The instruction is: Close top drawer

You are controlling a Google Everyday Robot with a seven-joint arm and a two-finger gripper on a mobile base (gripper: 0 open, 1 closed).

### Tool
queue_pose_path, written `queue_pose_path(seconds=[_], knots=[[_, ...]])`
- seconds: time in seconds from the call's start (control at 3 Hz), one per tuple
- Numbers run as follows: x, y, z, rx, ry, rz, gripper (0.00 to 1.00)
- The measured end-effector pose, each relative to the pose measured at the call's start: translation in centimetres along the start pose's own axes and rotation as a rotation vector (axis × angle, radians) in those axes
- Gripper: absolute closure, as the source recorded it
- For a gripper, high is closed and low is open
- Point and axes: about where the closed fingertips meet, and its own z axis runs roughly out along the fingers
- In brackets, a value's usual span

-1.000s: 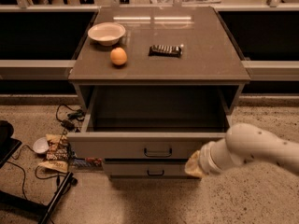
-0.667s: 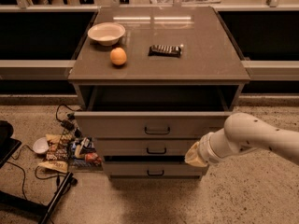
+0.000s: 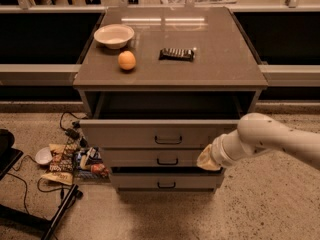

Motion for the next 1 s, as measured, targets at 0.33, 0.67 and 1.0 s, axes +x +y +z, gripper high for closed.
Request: queue_pose_path(seconds=[0.33,0.67,1.0], knots=[[0.1,-4.9,-0.1,0.028,0.006,-0.006,1.0],[0.4,-6.9,-0.3,0.047,0.005,0.003,1.0],[1.5,-9.1,-0.7,0.08,-0.001,0.035,1.0]])
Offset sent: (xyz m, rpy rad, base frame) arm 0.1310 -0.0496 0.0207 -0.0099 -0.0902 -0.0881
